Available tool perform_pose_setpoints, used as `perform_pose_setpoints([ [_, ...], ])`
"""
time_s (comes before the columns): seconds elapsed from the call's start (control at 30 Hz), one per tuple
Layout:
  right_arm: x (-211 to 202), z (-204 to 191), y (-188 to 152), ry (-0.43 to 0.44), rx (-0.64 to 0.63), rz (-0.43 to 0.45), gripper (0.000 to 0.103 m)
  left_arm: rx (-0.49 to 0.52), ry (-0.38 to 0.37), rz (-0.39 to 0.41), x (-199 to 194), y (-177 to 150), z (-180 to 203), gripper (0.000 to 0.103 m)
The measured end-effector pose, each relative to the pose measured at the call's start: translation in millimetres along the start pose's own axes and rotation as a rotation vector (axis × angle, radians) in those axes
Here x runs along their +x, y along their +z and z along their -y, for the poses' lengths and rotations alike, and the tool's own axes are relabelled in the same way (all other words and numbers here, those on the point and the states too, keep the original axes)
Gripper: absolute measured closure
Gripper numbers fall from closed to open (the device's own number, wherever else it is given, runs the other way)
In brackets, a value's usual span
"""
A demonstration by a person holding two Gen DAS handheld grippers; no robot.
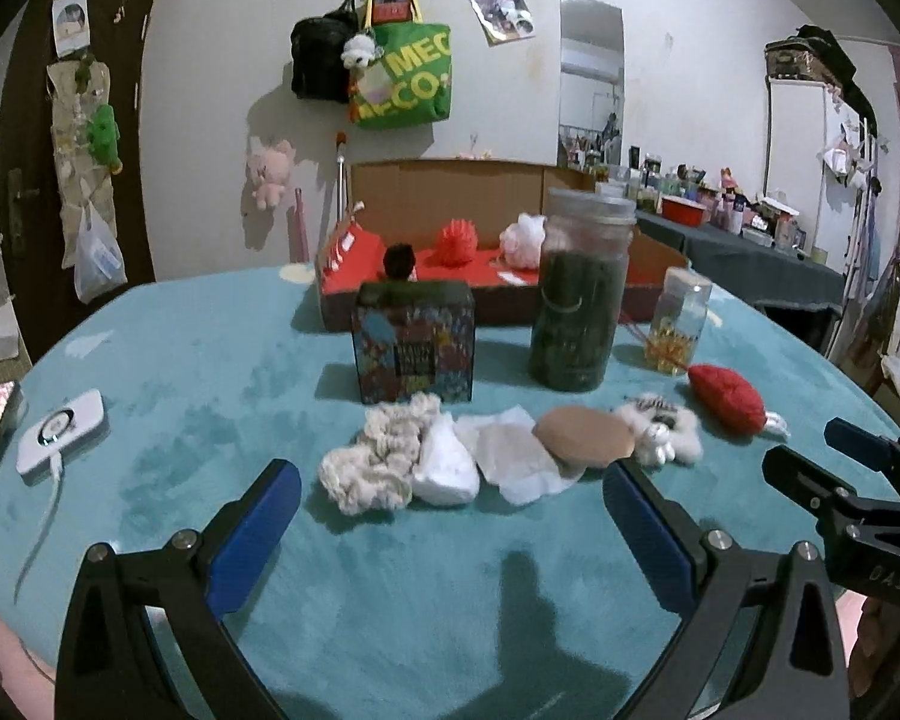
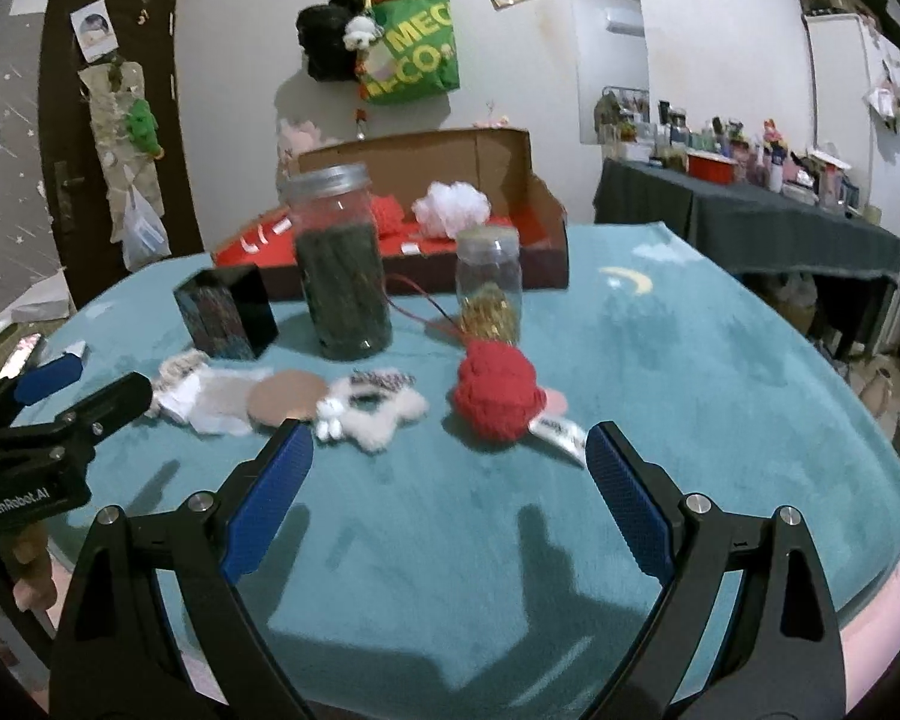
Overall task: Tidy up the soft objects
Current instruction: 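Withdraw both tools from the box toward the remaining soft items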
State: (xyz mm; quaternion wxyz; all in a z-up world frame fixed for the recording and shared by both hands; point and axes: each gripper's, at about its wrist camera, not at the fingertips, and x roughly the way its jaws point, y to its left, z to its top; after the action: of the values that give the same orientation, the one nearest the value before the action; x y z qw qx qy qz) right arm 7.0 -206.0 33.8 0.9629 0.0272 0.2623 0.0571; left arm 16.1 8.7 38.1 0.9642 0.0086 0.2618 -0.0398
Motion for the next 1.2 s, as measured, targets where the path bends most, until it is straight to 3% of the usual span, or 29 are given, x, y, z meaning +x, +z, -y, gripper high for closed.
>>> perform_pose_setpoints([
  [0.53, 17, 8, -10, -0.011, 0.022, -0.056, 0.010, 0.011, 0.008, -0.044, 12, -6, -5, 0.000],
  [1.2, 39, -9, 18, 0.077, -0.014, -0.094, 0.010, 0.023, 0.009, -0.136, 34, 22, -42, 0.000],
])
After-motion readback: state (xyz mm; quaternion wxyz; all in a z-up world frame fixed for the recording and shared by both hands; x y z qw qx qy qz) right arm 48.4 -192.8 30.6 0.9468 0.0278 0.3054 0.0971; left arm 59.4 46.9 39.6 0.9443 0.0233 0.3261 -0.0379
